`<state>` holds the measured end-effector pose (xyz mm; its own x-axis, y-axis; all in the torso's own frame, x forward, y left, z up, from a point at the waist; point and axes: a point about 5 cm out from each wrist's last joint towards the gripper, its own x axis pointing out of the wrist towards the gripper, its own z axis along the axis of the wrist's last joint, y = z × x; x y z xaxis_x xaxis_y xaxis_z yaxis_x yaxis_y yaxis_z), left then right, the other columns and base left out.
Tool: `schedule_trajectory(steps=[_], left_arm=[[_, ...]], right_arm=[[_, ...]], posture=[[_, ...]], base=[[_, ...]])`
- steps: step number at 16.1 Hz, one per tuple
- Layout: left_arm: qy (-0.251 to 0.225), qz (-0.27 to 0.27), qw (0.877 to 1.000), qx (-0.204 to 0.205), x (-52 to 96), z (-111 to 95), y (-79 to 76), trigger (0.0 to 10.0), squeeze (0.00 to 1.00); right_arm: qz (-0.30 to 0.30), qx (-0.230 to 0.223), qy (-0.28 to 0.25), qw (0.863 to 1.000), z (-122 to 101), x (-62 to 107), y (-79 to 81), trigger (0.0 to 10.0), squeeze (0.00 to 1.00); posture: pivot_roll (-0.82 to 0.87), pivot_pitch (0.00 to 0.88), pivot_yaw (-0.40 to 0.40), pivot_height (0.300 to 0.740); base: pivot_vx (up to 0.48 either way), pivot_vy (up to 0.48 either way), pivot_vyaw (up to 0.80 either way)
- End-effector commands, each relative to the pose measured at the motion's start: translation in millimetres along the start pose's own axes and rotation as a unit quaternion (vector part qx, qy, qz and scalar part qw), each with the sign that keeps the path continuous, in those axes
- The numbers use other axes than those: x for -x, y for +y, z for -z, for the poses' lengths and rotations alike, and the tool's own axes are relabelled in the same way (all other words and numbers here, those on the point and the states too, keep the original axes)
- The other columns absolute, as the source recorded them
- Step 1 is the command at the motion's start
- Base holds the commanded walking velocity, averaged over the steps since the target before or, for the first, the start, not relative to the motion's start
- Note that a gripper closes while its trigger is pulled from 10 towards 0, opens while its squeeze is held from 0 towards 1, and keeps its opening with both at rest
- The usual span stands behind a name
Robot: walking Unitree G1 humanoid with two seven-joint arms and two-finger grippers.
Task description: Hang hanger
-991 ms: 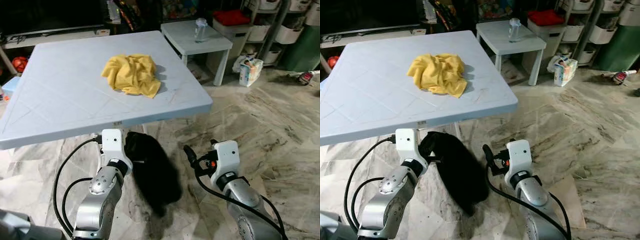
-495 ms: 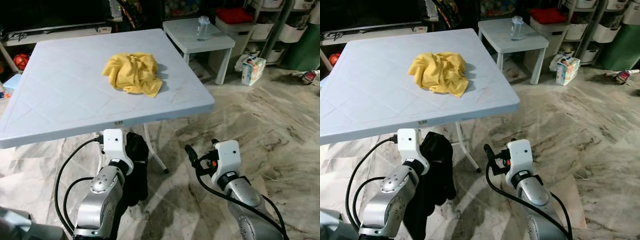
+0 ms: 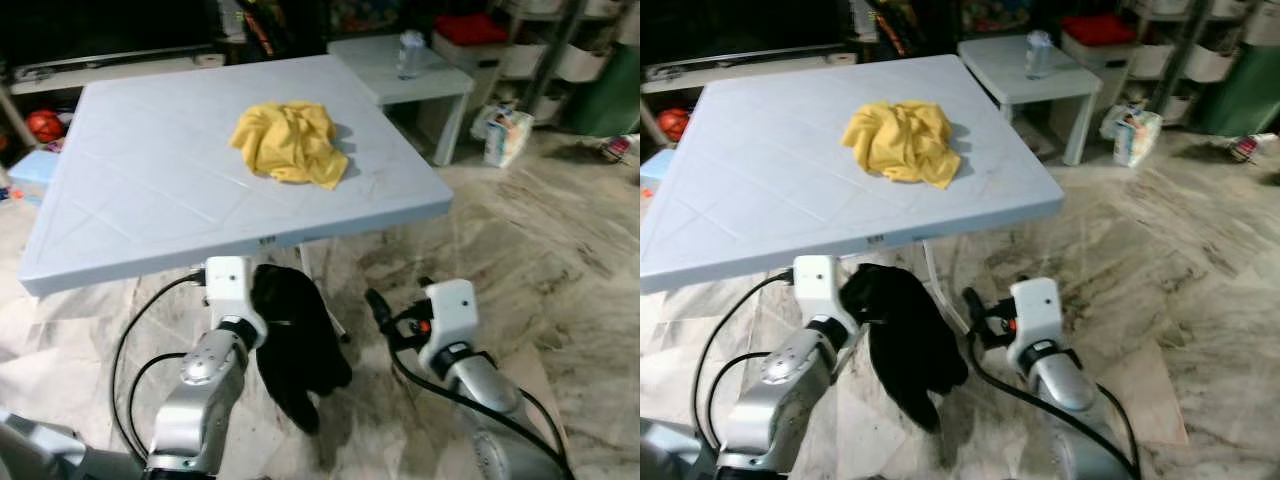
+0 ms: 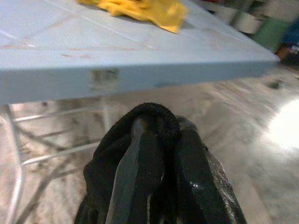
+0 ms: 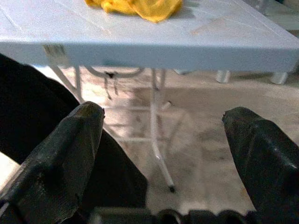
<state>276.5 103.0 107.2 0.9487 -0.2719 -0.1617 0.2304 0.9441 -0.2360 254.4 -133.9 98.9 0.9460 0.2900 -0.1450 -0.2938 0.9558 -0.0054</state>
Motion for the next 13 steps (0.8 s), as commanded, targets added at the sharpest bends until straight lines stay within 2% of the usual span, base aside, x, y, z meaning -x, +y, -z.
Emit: schedule_trajectory(steps=[1,13], left_arm=[[-0.009,0.000,1.000,0.005,-0.1,-4.3,-0.2,10.0,0.00],[-0.003,-0.001,1.000,0.004,-1.7,-2.1,-2.0,10.0,0.00]], right_arm=[[0.000,-0.004,-0.002,1.000,-0.4,-0.4,1.8,10.0,0.00],[-0.003,0.001,-0.002,1.000,-0.8,-2.3,-0.1,10.0,0.00]], posture=[[-0.05,0.055,0.004,0.740],[-0.05,0.044,-0.004,0.740]], base=[[0.000,0.356,0.00],[0.000,0.356,0.00]])
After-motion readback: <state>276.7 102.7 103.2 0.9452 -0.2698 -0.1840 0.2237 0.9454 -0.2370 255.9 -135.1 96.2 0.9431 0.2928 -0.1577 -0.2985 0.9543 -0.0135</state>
